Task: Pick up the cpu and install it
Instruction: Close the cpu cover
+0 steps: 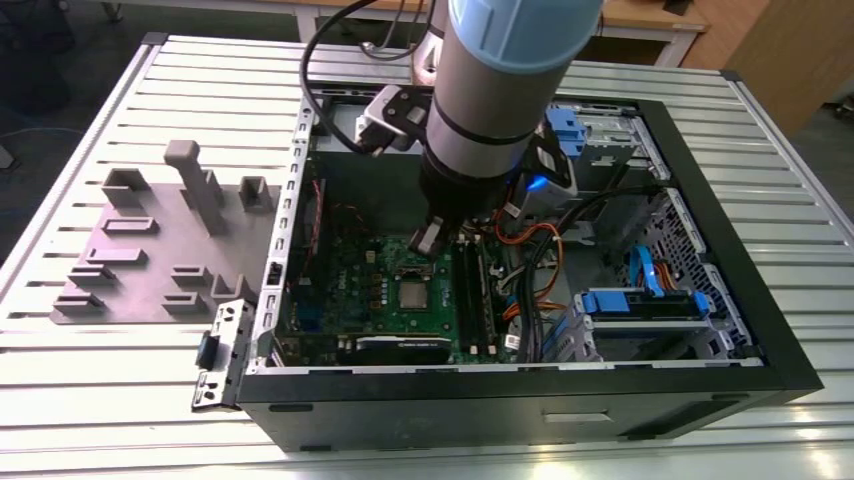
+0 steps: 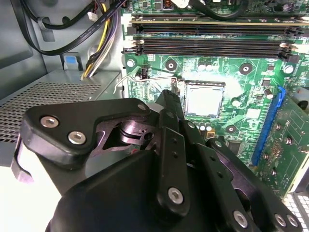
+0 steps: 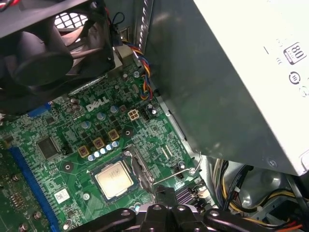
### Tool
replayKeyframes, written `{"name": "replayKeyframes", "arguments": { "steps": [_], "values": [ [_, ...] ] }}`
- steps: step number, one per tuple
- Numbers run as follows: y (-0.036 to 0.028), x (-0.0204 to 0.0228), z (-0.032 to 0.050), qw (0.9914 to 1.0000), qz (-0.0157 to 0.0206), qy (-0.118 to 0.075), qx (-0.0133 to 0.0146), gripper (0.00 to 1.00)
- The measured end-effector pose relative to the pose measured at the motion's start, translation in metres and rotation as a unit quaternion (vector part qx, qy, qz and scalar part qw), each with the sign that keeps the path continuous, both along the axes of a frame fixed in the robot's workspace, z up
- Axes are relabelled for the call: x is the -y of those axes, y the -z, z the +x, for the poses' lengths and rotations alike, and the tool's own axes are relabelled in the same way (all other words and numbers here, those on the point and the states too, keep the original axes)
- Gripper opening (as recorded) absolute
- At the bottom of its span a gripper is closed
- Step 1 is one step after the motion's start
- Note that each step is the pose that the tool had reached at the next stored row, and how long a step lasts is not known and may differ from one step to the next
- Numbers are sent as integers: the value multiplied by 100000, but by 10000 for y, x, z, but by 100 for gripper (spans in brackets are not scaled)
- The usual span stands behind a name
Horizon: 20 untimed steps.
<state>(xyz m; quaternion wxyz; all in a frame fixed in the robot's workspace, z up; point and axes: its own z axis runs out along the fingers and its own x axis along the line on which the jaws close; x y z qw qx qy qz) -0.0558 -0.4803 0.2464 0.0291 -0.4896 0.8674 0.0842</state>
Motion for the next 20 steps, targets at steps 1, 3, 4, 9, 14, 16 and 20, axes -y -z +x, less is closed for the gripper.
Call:
{"name": "replayKeyframes", "arguments": {
  "steps": [1, 3, 4, 9, 14, 16, 20],
  "values": [
    [0, 5, 0, 100000, 1, 3, 0, 11],
    [0, 12, 0, 100000, 2, 4, 1, 11],
    [0, 16, 0, 100000, 3, 2, 1, 11],
    [0, 26, 0, 100000, 2, 3, 0, 11],
    [0, 28, 0, 100000, 4, 2, 2, 11],
    [0, 28, 0, 100000, 2, 3, 1, 11],
    [0, 28, 0, 100000, 6, 4, 2, 11]
  ]
}}
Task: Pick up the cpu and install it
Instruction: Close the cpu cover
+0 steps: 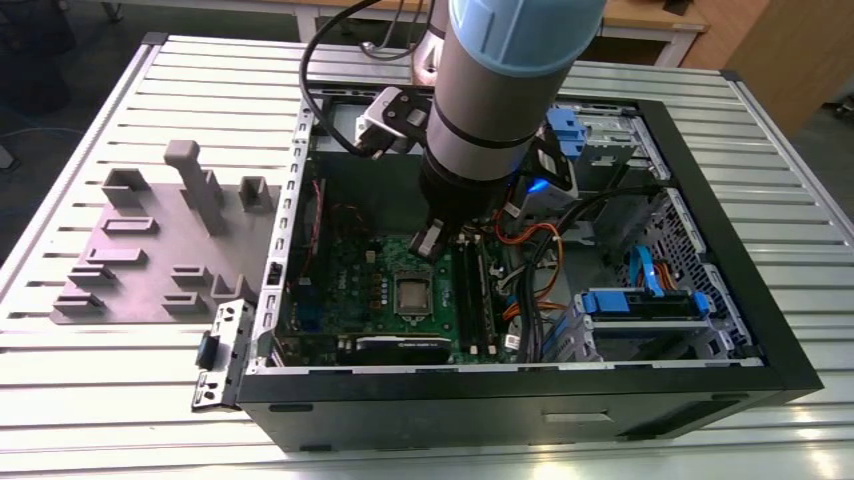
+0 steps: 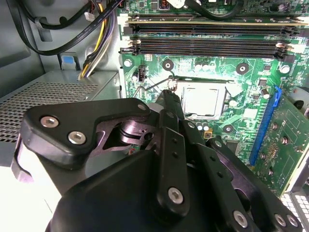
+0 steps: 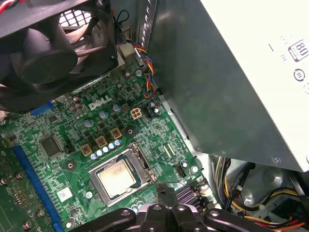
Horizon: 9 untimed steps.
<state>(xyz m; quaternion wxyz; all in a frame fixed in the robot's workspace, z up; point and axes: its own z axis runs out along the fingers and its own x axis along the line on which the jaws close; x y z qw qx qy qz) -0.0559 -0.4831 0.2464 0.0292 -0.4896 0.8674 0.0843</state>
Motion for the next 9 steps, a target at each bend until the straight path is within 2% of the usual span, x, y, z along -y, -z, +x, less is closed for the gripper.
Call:
{"name": "replayKeyframes", "arguments": {
  "steps": [3, 7, 8, 9],
  "values": [
    [0, 10, 1, 100000, -13, -6, 1, 11],
    [0, 123, -10, 100000, -82, -2, -2, 11],
    [0, 131, -21, 100000, -222, -11, 2, 11],
    [0, 133, -32, 99999, -536, -48, 4, 11]
  ]
}}
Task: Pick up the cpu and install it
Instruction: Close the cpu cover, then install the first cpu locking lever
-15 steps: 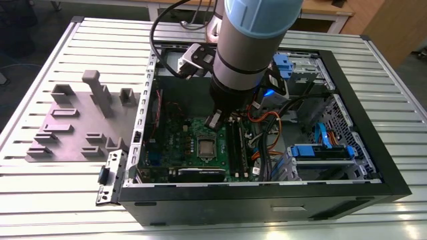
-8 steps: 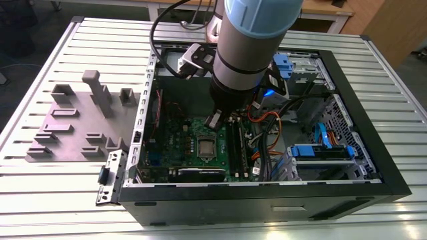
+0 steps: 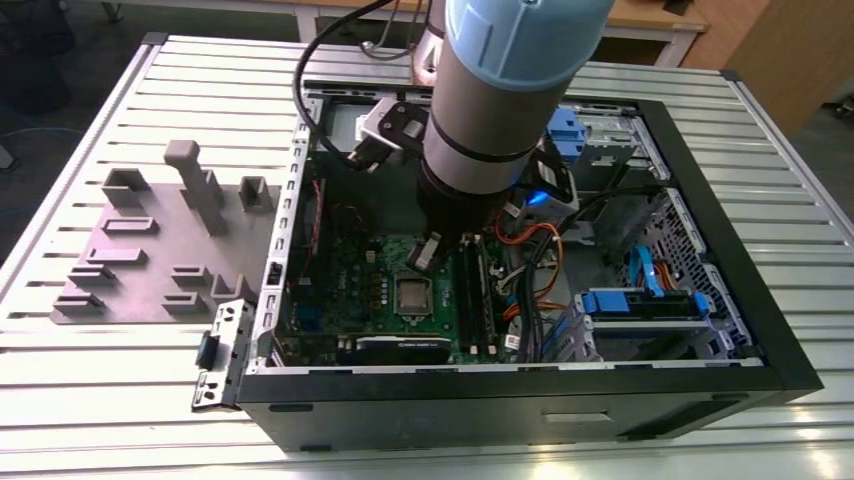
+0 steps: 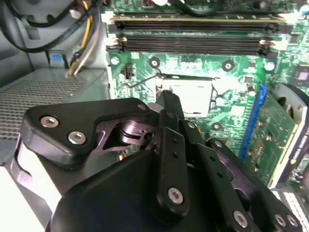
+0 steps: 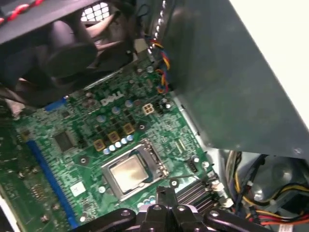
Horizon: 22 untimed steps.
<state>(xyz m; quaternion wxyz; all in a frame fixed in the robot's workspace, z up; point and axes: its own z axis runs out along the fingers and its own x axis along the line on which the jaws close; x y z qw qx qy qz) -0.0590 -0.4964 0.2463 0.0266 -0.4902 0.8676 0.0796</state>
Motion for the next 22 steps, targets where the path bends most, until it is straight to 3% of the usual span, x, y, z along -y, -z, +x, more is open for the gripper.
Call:
{"name": "replayKeyframes", "arguments": {
  "steps": [2, 4, 10, 22],
  "values": [
    [0, 4, -21, 99998, -684, -88, -4, 11],
    [-1, 12, -44, 99994, -1124, -166, -12, 11],
    [0, 58, -175, 99993, -1115, -274, 8, 11],
    [0, 59, -189, 99993, -1124, -280, 1, 11]
  ]
}}
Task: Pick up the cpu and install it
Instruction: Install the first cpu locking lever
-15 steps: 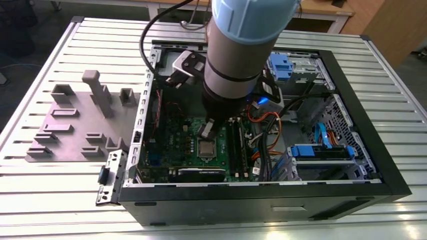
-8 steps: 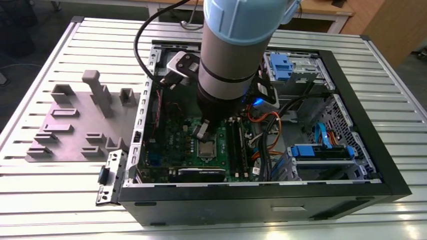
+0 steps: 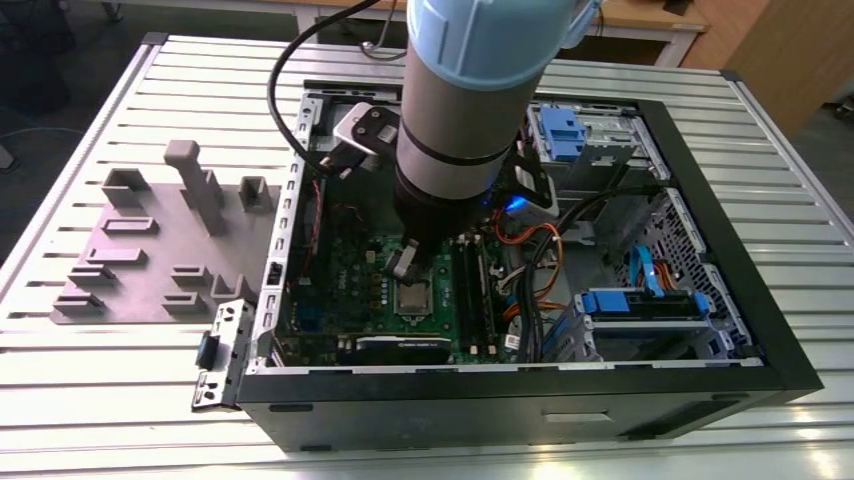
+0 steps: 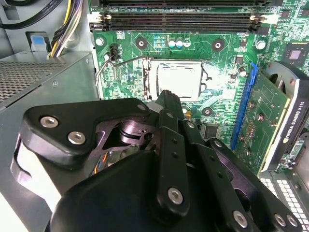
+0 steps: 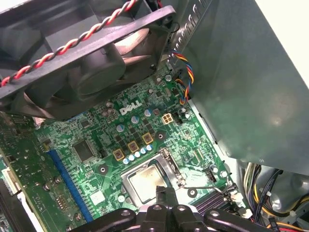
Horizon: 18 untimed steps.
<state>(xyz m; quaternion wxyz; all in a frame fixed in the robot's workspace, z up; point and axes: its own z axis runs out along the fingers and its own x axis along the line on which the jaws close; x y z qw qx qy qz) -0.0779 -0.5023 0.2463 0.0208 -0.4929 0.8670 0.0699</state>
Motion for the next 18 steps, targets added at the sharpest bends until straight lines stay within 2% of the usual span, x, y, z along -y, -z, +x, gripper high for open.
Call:
{"name": "replayKeyframes", "arguments": {
  "steps": [7, 15, 17, 18],
  "values": [
    [0, -15, 44, 100000, -5, -3, 1, 11],
    [3, -105, 166, 100000, 1, 0, 1, 11],
    [5, -116, 176, 100000, -3, -100, 1, 11],
    [6, -116, 176, 99997, -1, -754, 6, 11]
  ]
}}
